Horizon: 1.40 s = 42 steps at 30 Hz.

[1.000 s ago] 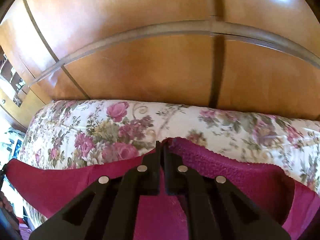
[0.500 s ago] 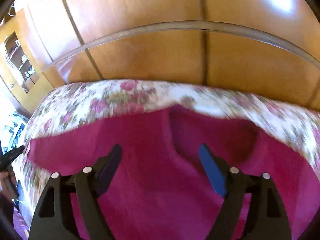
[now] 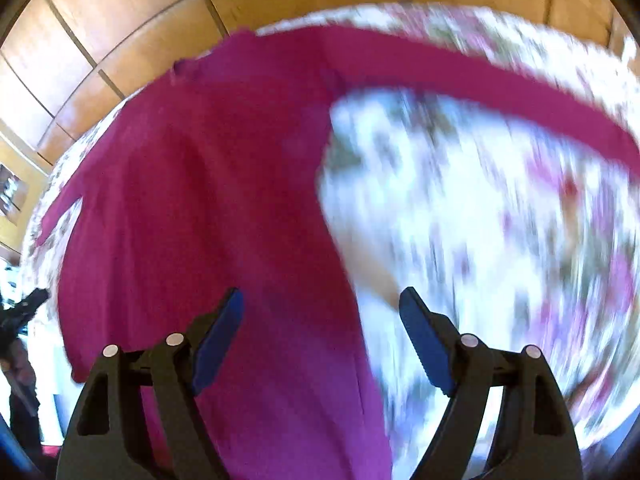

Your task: Fold small clothes

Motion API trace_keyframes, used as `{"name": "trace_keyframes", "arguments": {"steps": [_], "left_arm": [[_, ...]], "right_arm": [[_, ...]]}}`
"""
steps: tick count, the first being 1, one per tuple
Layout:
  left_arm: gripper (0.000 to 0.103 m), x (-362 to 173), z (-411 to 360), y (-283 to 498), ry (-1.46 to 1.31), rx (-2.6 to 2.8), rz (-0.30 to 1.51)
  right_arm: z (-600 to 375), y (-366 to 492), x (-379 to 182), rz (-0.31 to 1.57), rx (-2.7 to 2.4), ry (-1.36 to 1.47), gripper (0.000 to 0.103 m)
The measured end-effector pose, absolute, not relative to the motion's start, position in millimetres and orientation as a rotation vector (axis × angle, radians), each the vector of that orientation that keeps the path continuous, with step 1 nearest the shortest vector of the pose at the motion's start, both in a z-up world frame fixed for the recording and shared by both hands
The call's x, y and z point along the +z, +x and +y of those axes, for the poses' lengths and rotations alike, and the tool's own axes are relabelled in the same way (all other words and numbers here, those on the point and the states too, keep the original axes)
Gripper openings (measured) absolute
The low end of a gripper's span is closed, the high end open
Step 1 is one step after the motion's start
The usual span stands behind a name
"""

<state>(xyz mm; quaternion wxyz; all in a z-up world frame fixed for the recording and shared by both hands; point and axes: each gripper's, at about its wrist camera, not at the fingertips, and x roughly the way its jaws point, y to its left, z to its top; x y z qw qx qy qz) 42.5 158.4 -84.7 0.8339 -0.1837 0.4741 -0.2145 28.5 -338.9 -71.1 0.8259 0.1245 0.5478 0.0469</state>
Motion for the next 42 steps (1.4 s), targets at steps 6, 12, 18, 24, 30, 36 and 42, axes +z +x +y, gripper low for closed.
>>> {"name": "trace_keyframes", "arguments": {"steps": [6, 12, 18, 24, 30, 36, 42], "left_arm": [[0.029, -106, 112, 31, -0.287, -0.469, 1.086], [0.018, -114, 98, 23, -0.159, -0.393, 1.119], [0.018, -98, 100, 18, -0.144, -0.364, 1.09], [0.039, -64, 103, 31, -0.188, -0.333, 0.972], [0.04, -64, 72, 55, -0.189, -0.286, 0.968], [0.056, -65, 46, 75, -0.139, -0.257, 0.978], [0.056, -69, 28, 100, -0.157, -0.267, 1.01]], "right_arm": [[-329, -5, -73, 1.156, 0.139, 0.214, 0.007], [-340, -18, -64, 1.147, 0.148, 0.138, 0.006], [-361, -14, -59, 1.099, 0.152, 0.274, 0.056], [-455, 18, -46, 0.927, -0.068, 0.603, 0.075], [-570, 48, -73, 0.768, -0.379, 0.961, 0.063], [-632, 75, -80, 0.699, -0.516, 1.037, 0.062], [-653, 109, -72, 0.763, -0.571, 0.917, 0.015]]}}
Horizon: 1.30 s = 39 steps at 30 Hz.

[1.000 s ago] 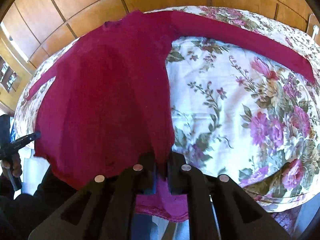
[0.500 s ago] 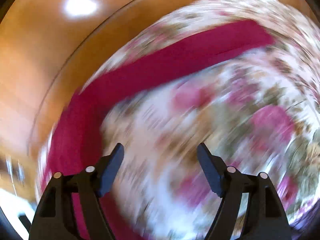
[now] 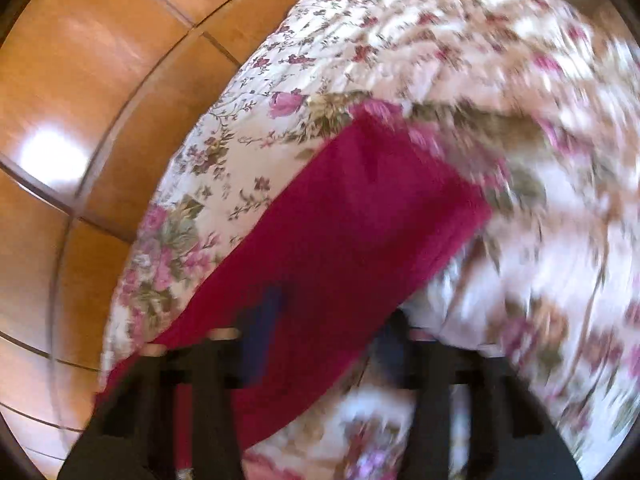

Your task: Fold small clothes

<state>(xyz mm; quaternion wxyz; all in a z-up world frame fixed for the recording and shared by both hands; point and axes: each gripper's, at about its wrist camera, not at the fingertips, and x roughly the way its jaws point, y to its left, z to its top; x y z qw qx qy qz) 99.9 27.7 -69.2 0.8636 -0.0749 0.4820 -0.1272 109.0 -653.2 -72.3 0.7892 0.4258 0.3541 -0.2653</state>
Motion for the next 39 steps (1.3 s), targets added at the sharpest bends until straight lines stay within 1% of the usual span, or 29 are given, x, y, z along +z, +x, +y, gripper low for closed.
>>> {"name": "trace_keyframes", "arguments": {"steps": [1, 3, 7, 9, 12, 14, 18, 20, 25, 26, 27, 28, 29, 30, 31, 32, 36, 39], "left_arm": [[0.056, -69, 24, 102, -0.156, -0.271, 1.011], [0.056, -68, 17, 106, -0.135, -0.278, 1.003], [0.056, -67, 8, 114, -0.119, -0.304, 0.992], [0.056, -66, 6, 118, -0.133, -0.315, 0.989], [0.056, -64, 5, 122, -0.135, -0.314, 0.975], [0.056, -62, 6, 125, -0.134, -0.303, 0.97], [0.056, -60, 12, 131, -0.165, -0.297, 0.967], [0.056, -58, 16, 133, -0.182, -0.294, 0.962], [0.056, -51, 28, 142, -0.226, -0.296, 0.94], [0.056, -49, 30, 145, -0.233, -0.294, 0.935], [0.056, -49, 31, 148, -0.237, -0.293, 0.933], [0.056, -48, 32, 151, -0.241, -0.293, 0.931], [0.056, -47, 34, 156, -0.243, -0.289, 0.927], [0.056, -47, 36, 161, -0.249, -0.282, 0.925], [0.056, -47, 37, 164, -0.254, -0.28, 0.924], [0.056, -47, 40, 171, -0.267, -0.279, 0.925], [0.056, -50, 46, 195, -0.3, -0.272, 0.932], [0.056, -57, 50, 217, -0.34, -0.262, 0.95]], "right_arm": [[-653, 116, -72, 0.755, -0.563, 0.908, 0.006], [-651, 124, -58, 0.711, -0.516, 0.891, 0.006], [-612, 151, -3, 0.631, -0.321, 0.791, 0.005], [-583, 167, 20, 0.61, -0.22, 0.736, 0.005], [-511, 200, 52, 0.592, -0.024, 0.637, 0.005], [-463, 218, 62, 0.599, 0.083, 0.587, 0.005], [-364, 249, 64, 0.646, 0.254, 0.482, 0.005], [-306, 265, 55, 0.69, 0.343, 0.435, 0.005], [-204, 279, 29, 0.802, 0.522, 0.343, 0.006], [-189, 278, 24, 0.817, 0.556, 0.327, 0.008], [-181, 277, 21, 0.827, 0.582, 0.321, 0.013], [-174, 275, 19, 0.841, 0.611, 0.323, 0.046], [-174, 271, 19, 0.837, 0.61, 0.325, 0.059], [-180, 265, 21, 0.813, 0.594, 0.32, 0.063], [-187, 262, 23, 0.807, 0.589, 0.324, 0.06], [-202, 259, 24, 0.799, 0.569, 0.345, 0.06], [-265, 249, 25, 0.773, 0.408, 0.382, 0.061], [-327, 249, 10, 0.796, 0.242, 0.427, 0.062]]}}
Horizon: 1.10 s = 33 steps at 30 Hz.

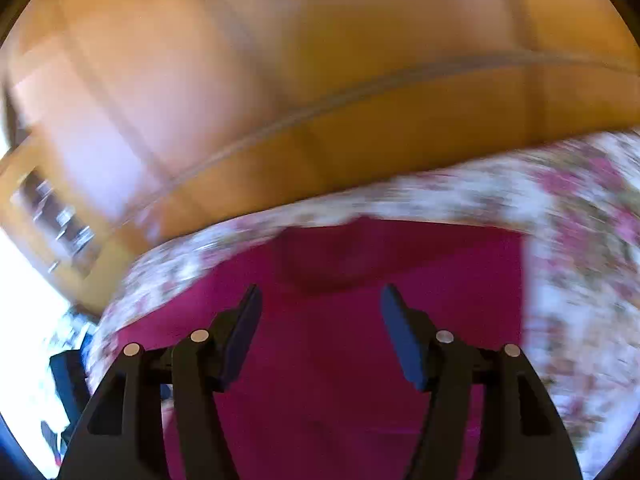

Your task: Fold small clothes

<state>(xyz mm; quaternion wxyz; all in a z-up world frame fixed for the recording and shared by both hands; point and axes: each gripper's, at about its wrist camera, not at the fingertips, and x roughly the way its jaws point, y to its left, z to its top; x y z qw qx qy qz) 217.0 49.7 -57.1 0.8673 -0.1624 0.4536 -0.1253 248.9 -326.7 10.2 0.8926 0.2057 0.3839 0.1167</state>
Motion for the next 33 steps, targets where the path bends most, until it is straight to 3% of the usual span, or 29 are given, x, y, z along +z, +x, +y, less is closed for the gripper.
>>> {"name": "trace_keyframes", "arguments": {"steps": [8, 10, 11, 12, 13, 14, 15, 19, 23, 26, 27, 28, 30, 33], "left_arm": [[0.056, -77, 41, 269, -0.392, -0.272, 1.012], [0.051, -82, 34, 279, -0.392, -0.282, 1.028], [0.044, -84, 29, 283, -0.387, -0.289, 1.036], [0.038, -86, 25, 287, -0.379, -0.298, 1.045], [0.033, -87, 20, 291, -0.367, -0.302, 1.048], [0.018, -87, 14, 293, -0.343, -0.314, 1.043], [0.01, -86, 9, 296, -0.319, -0.326, 1.037], [0.01, -71, -11, 309, -0.231, -0.329, 0.962], [0.01, -76, -31, 327, -0.09, -0.254, 0.969], [0.014, -86, -38, 336, -0.016, -0.19, 0.983], [0.021, -87, -38, 335, 0.005, -0.168, 0.974], [0.022, -85, -36, 332, 0.017, -0.152, 0.963], [0.022, -79, -30, 323, 0.002, -0.146, 0.951], [0.031, -74, -16, 307, -0.032, -0.124, 0.939]], "right_arm": [[-421, 281, -56, 0.899, 0.073, 0.664, 0.061], [-421, 292, -70, 0.932, 0.098, 0.702, 0.061], [-417, 298, -75, 0.949, 0.114, 0.708, 0.06], [-413, 305, -81, 0.965, 0.121, 0.706, 0.05], [-409, 311, -84, 0.978, 0.129, 0.688, 0.03], [-404, 314, -81, 0.98, 0.139, 0.652, 0.019], [-397, 313, -70, 0.958, 0.132, 0.575, 0.017], [-404, 298, -29, 0.797, 0.021, 0.443, 0.013], [-401, 310, -50, 0.877, -0.028, 0.373, 0.013], [-396, 316, -79, 0.931, -0.08, 0.355, 0.021], [-398, 314, -82, 0.921, -0.107, 0.362, 0.03], [-399, 312, -82, 0.916, -0.135, 0.361, 0.047], [-402, 308, -77, 0.91, -0.185, 0.342, 0.064], [-401, 286, -51, 0.842, -0.224, 0.291, 0.066]]}}
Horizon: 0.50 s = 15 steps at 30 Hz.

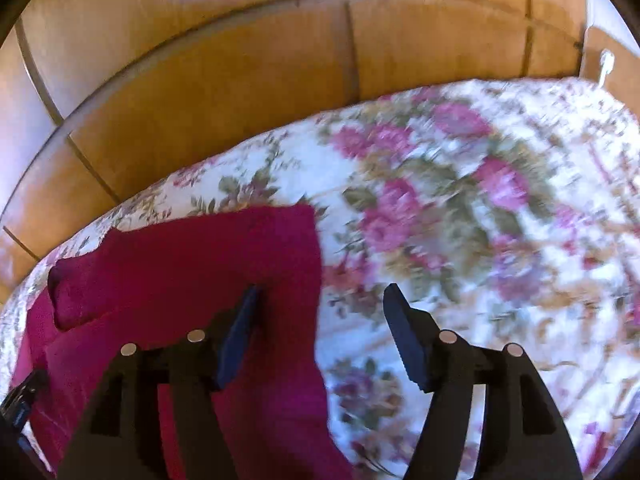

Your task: Fold small clothes

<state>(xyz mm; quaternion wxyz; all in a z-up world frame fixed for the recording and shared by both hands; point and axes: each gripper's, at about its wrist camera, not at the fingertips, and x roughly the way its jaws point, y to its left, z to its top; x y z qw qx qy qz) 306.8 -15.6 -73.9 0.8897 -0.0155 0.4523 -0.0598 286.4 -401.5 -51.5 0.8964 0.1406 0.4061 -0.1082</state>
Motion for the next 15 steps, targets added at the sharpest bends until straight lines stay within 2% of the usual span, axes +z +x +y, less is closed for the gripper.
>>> {"name": "trace_keyframes", "arguments": {"steps": [4, 10, 12, 15], "left_arm": [[0.042, -71, 7, 282, -0.093, -0.086, 0.926], [0.042, -53, 27, 228, -0.087, -0.017, 0.884], [0.058, -45, 33, 210, -0.089, 0.004, 0.859], [0.058, -28, 41, 180, -0.087, 0.025, 0.798]], "right_arm": [[-377, 254, -27, 0.764, -0.149, 0.26, 0.083], [-294, 213, -36, 0.801, 0.067, 0.148, 0.093], [-270, 200, -48, 0.822, 0.101, 0.092, 0.094], [-242, 184, -68, 0.857, 0.141, 0.035, 0.097]]}}
